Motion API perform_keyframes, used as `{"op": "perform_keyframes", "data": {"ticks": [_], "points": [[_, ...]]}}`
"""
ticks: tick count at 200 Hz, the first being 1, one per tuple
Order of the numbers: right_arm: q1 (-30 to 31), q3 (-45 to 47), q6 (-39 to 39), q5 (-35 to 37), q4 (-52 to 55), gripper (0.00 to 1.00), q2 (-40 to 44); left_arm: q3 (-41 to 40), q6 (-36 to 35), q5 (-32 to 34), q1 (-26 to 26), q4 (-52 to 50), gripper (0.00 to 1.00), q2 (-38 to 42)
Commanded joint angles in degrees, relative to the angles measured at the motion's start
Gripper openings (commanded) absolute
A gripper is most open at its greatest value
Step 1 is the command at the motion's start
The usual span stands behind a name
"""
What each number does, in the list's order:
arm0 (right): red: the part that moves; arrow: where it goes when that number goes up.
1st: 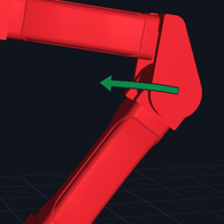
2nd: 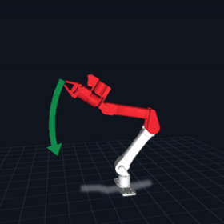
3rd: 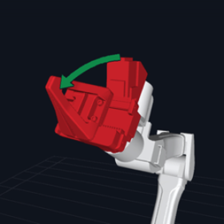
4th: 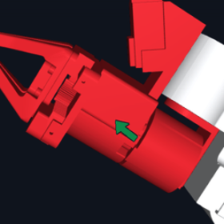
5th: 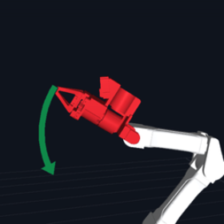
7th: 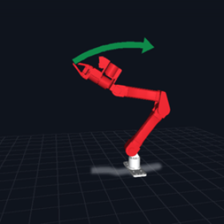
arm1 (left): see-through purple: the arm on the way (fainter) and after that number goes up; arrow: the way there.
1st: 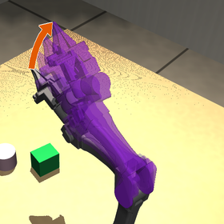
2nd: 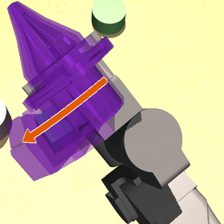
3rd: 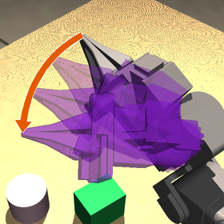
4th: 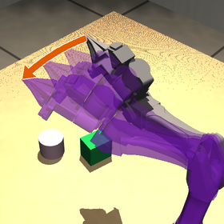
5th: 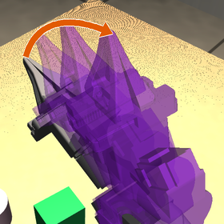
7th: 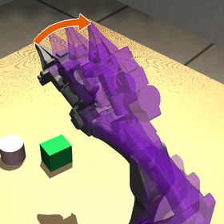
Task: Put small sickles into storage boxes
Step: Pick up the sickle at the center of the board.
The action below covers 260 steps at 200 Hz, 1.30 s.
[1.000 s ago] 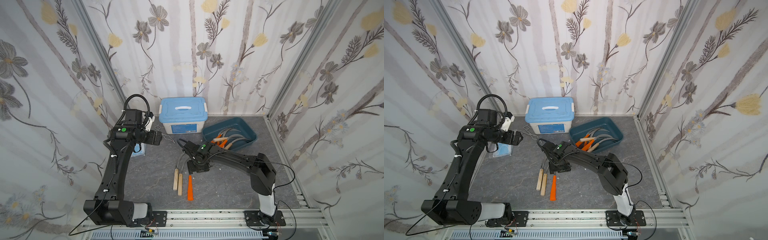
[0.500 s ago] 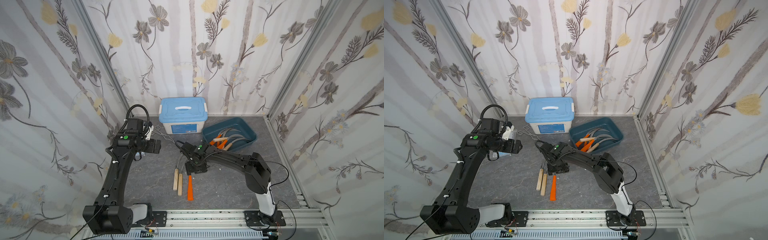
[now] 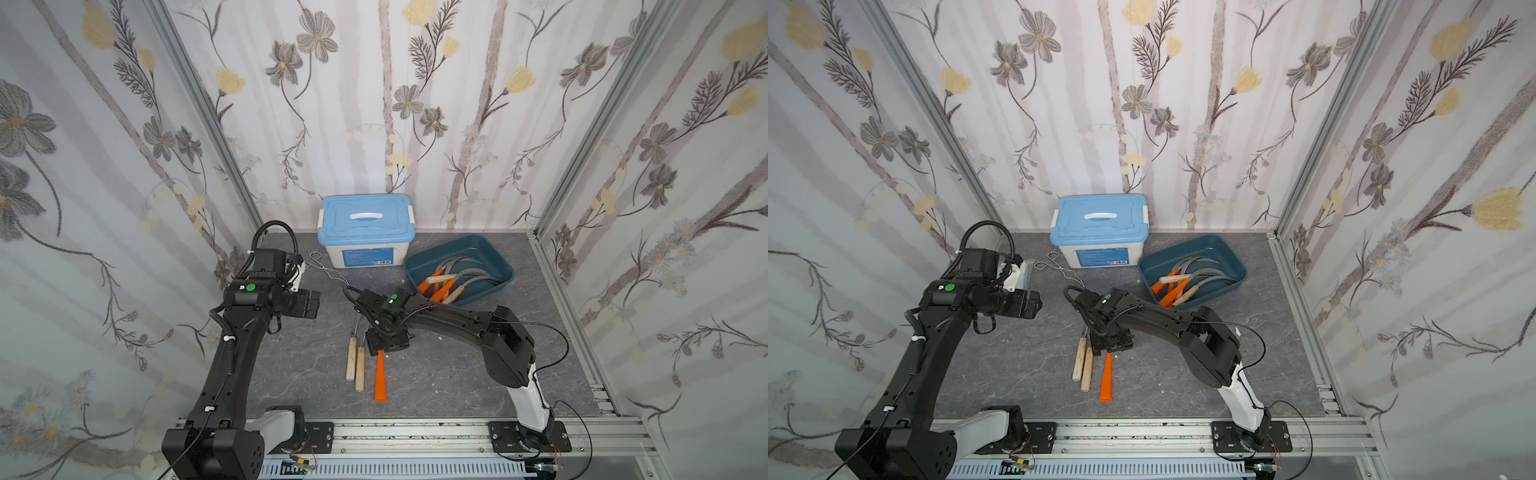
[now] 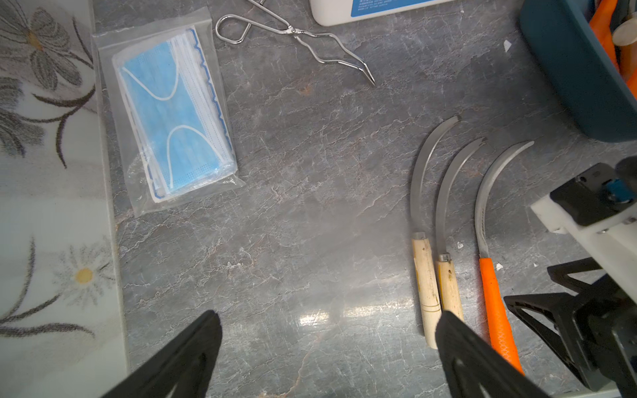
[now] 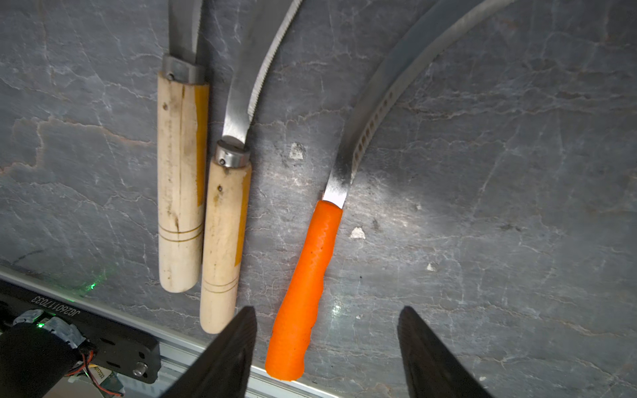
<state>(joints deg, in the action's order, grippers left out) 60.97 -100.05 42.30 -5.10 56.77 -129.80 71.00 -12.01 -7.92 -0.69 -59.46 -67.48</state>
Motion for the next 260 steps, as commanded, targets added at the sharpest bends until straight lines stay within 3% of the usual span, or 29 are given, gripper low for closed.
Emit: {"op": "perform_keyframes", "data": {"ticks": [1,159,260], "points": [[0.3,-1.6,-0.8,-0.3,1.1,0.67,-1.4,-0.3,0.1,-0.1,0.5,-1.1,1.00,-0.1],[1.7,-2.7,-2.0,-5.1,3.9,0.63,-5.7,-7.7,1.5,0.0,1.8,-0.5,1.00,3.7],[2.8,-2.8,-3.7,-5.0,5.2,0.60,-7.7,-2.5,0.2,1.4,1.8,1.2,1.00,-0.3]]}}
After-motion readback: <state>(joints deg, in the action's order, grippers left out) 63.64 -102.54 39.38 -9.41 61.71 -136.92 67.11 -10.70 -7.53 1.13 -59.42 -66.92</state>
